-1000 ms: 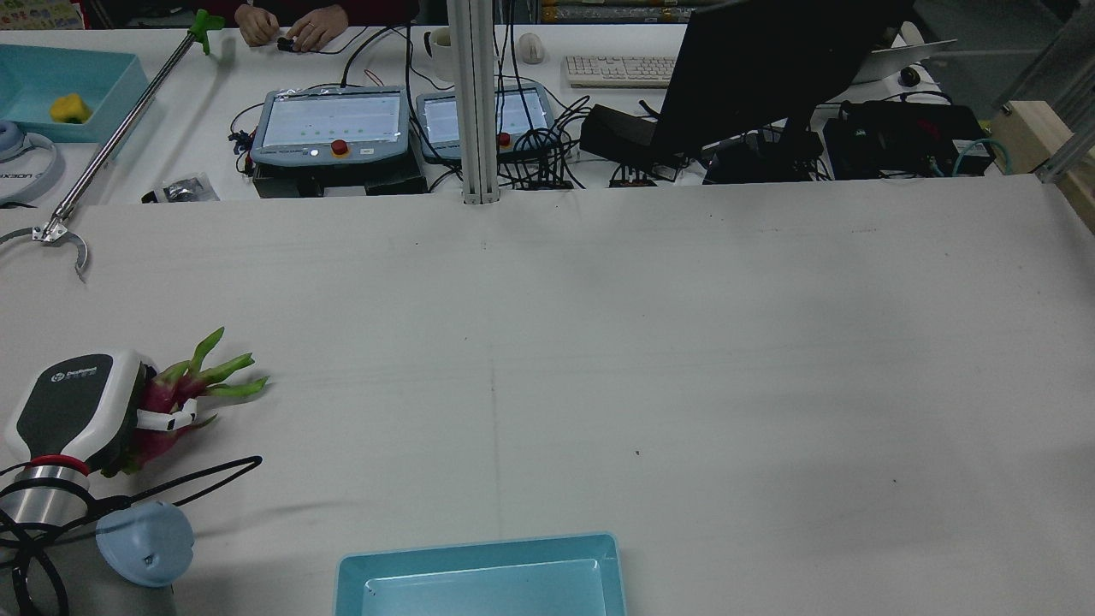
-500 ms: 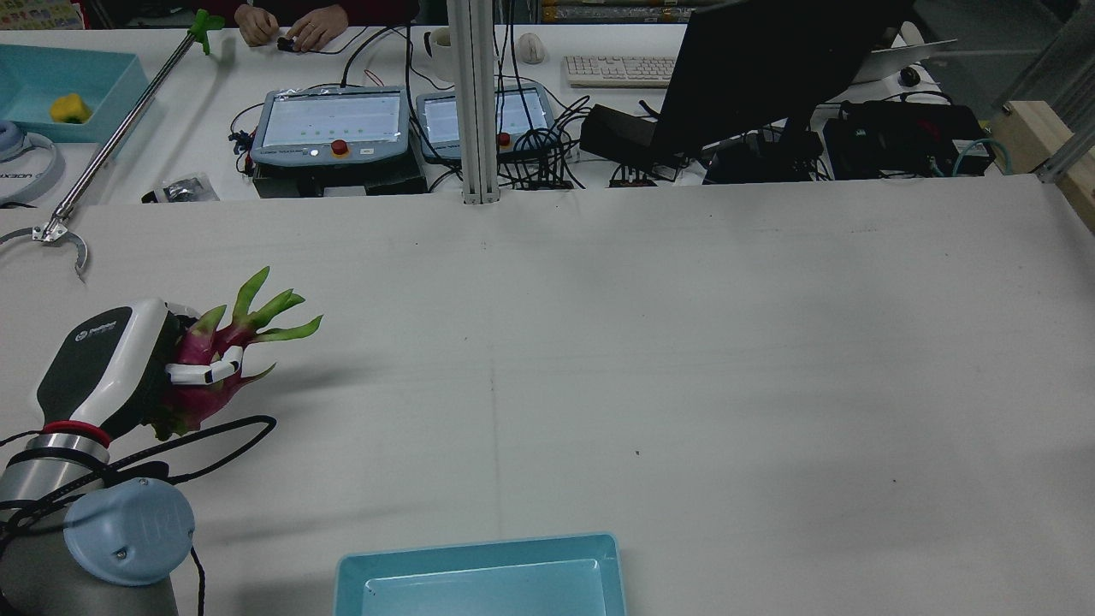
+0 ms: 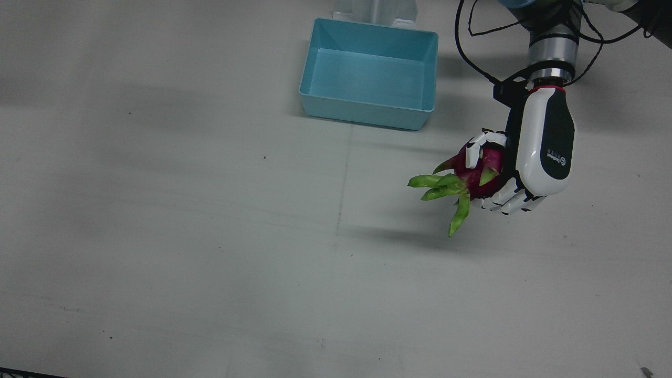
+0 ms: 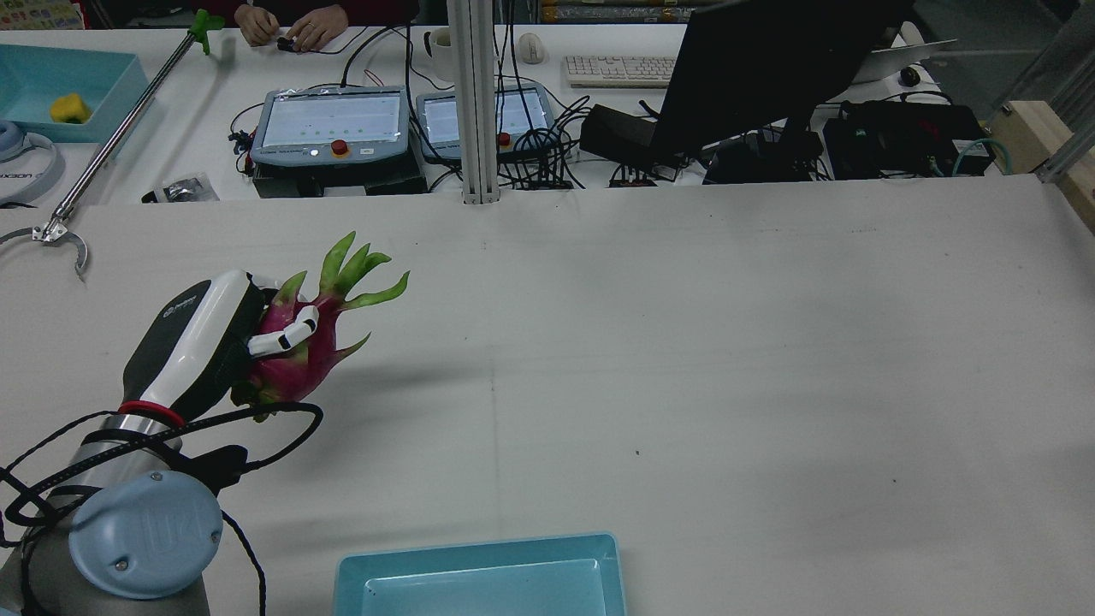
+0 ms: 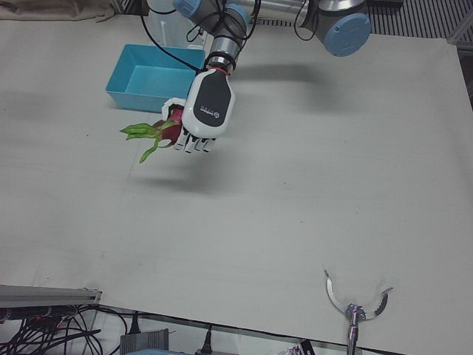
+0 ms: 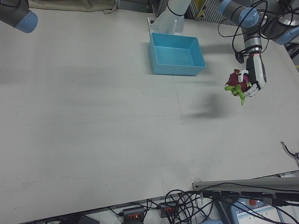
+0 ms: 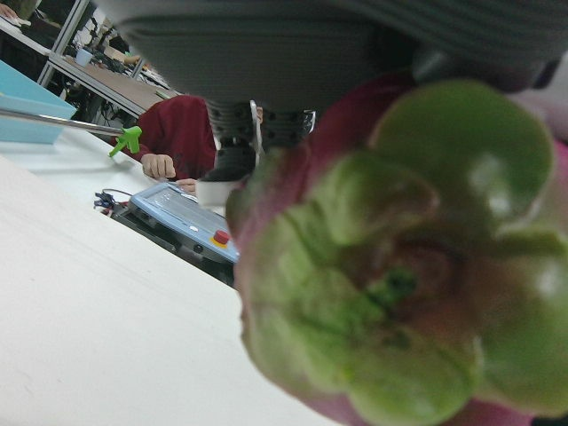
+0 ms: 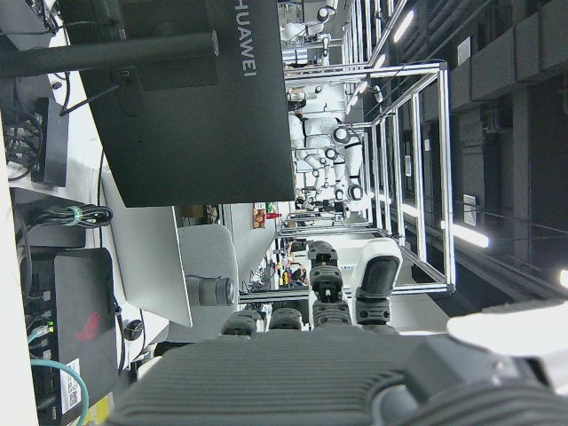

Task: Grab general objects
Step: 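Lift the held dragon fruit up and away from the table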

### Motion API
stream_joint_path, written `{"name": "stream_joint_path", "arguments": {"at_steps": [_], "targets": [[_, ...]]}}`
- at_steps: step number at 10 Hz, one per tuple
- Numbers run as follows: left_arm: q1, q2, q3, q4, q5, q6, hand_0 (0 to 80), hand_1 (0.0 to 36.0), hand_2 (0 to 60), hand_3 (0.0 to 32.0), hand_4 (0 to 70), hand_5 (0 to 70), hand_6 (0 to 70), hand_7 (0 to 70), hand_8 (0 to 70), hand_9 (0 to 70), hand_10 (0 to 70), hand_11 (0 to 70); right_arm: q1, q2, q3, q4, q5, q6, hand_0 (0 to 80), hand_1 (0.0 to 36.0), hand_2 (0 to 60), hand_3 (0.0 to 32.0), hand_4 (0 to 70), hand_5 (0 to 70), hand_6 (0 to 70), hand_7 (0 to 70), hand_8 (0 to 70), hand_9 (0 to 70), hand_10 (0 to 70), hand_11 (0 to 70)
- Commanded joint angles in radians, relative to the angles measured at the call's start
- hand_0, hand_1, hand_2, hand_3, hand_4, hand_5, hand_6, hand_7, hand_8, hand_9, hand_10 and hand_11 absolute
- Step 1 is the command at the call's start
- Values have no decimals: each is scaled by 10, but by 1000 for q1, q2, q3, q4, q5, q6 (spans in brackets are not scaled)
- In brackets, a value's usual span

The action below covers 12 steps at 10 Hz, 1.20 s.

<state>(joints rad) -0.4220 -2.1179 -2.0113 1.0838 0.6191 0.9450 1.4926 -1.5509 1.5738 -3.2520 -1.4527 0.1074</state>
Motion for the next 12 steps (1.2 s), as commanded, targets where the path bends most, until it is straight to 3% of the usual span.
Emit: {"name": "stream_joint_path", "arguments": {"at_steps": [1, 4, 5, 8, 10, 12], "targets": [[39, -11, -1, -149, 49, 5, 142, 0, 371, 0, 630, 446, 563, 700, 700, 700, 700, 700, 0, 0, 0, 0, 0, 0, 0, 0, 0, 0, 0, 0, 0, 0, 0, 0, 0, 0], [31, -14, -1, -319, 155, 35, 118, 0, 293, 0, 574, 368, 540, 700, 700, 700, 700, 700, 0, 0, 0, 0, 0, 0, 0, 0, 0, 0, 0, 0, 0, 0, 0, 0, 0, 0], [29, -22, -3, -349, 180, 50, 125, 0, 282, 0, 594, 354, 552, 700, 700, 700, 700, 700, 0, 0, 0, 0, 0, 0, 0, 0, 0, 0, 0, 0, 0, 0, 0, 0, 0, 0], [25, -91, -41, -372, 249, 99, 174, 0, 320, 0, 673, 341, 587, 700, 700, 700, 700, 700, 0, 0, 0, 0, 0, 0, 0, 0, 0, 0, 0, 0, 0, 0, 0, 0, 0, 0], [23, -125, -101, -380, 292, 124, 186, 0, 324, 0, 687, 342, 592, 700, 700, 700, 700, 700, 0, 0, 0, 0, 0, 0, 0, 0, 0, 0, 0, 0, 0, 0, 0, 0, 0, 0], [26, -165, -122, -441, 380, 170, 201, 0, 329, 0, 700, 354, 612, 700, 700, 700, 700, 700, 0, 0, 0, 0, 0, 0, 0, 0, 0, 0, 0, 0, 0, 0, 0, 0, 0, 0]]}}
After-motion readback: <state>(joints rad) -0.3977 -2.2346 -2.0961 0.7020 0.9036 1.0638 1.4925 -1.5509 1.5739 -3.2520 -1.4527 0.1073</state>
